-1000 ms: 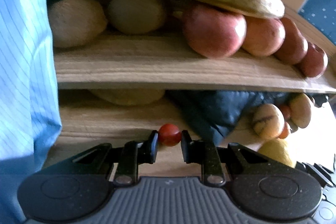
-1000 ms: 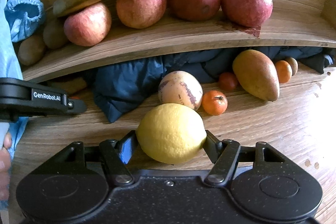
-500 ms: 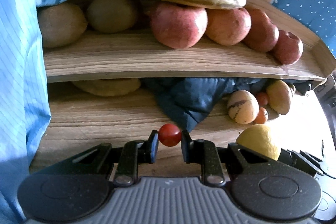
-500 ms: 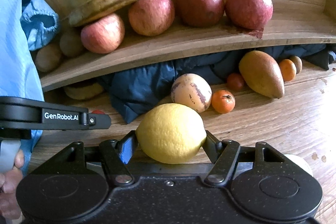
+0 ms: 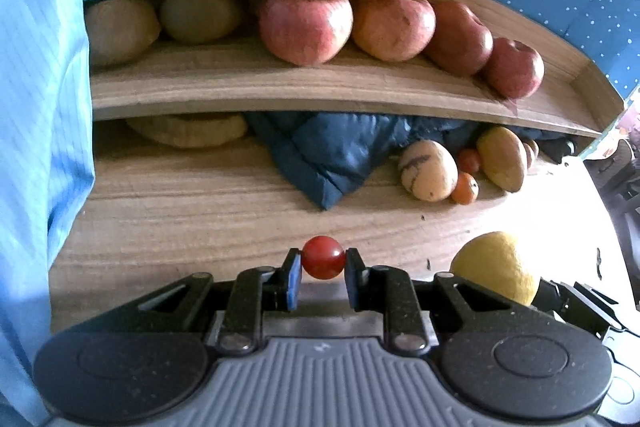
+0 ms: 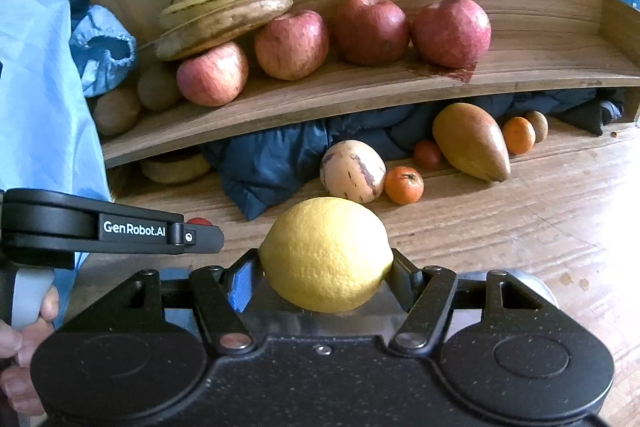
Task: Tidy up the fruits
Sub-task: 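Carry the cherry tomato and lemon back and lower both onto the steel tray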
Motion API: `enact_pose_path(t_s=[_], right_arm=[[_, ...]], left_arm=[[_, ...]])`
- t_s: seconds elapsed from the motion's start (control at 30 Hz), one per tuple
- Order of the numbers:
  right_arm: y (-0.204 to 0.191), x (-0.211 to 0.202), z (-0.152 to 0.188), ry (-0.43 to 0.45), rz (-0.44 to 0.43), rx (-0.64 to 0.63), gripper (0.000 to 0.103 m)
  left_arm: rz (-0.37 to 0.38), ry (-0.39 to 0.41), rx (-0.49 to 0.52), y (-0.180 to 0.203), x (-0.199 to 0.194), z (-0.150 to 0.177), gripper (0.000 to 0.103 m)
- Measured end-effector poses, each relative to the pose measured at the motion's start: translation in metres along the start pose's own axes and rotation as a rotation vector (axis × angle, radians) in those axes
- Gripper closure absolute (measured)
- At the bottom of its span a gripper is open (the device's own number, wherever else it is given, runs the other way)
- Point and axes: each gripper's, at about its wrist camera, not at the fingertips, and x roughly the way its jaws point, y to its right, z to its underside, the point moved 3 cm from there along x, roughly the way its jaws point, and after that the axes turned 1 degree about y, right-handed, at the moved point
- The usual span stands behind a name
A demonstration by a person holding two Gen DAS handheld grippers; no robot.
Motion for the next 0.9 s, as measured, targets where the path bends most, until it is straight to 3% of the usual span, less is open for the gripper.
enact_pose_path(t_s=[0.9], right_arm=[[0.025, -0.057, 0.054, -0.033, -0.031, -0.040, 0.035]], left_arm=[[-0.023, -0.019, -0.023, 0.021, -0.030, 0.069, 0.078]])
